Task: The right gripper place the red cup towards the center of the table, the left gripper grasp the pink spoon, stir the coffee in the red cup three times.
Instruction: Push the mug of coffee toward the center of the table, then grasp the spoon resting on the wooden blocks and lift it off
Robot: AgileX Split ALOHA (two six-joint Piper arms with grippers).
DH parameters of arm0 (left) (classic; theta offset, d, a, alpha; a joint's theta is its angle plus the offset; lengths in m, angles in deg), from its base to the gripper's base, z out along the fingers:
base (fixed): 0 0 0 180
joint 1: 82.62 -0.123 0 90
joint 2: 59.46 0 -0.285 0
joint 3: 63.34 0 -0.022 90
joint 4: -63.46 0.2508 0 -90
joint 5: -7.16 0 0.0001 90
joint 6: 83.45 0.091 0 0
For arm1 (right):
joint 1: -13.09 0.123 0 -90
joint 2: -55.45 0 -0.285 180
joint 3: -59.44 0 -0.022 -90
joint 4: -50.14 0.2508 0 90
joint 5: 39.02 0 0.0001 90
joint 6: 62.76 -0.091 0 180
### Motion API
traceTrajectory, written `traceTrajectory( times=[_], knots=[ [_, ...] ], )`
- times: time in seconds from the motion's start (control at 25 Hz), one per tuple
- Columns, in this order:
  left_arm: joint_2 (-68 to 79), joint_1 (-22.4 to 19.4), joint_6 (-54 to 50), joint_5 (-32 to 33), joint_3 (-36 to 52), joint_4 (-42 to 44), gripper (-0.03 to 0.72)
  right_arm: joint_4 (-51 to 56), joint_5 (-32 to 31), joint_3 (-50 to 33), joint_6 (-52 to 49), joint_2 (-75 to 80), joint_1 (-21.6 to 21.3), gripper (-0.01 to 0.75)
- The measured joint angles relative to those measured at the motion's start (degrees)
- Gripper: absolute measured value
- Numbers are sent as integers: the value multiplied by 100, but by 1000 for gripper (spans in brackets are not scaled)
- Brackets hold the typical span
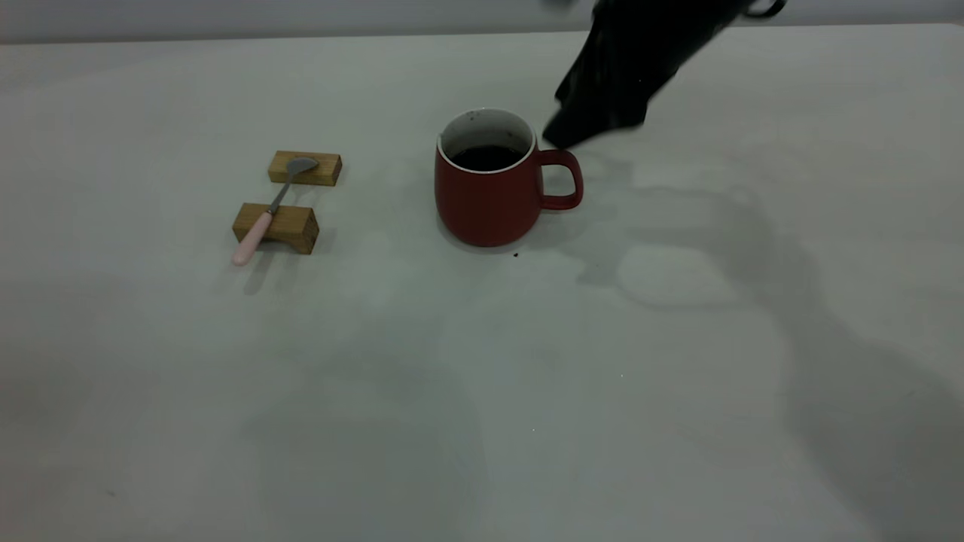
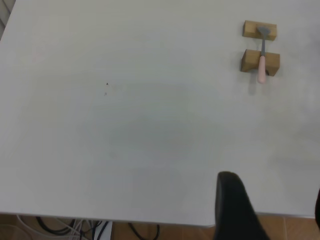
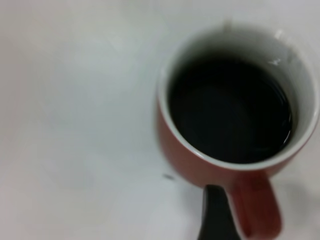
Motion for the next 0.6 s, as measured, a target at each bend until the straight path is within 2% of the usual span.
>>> traceTrajectory(
  times=[0.16,0.24,0.4,0.48,0.6],
  knots=[
    [0,0,0,0,0,0,461,-410,-1150,-186,-2937,-1005,-30,551],
    [0,0,0,0,0,0,461,-1086,-1501,-315,-4448,-1617,-30,551],
    [0,0,7,0,0,0,461,-3191,-1940,-1003,-7240,-3023,-32,551],
    [0,0,7,0,0,0,461,-4215,-2133,-1515,-8212,-3774,-32,551],
    [0,0,7,0,0,0,461,-5087,-2443,-2468,-9282,-4822,-32,551]
  ],
)
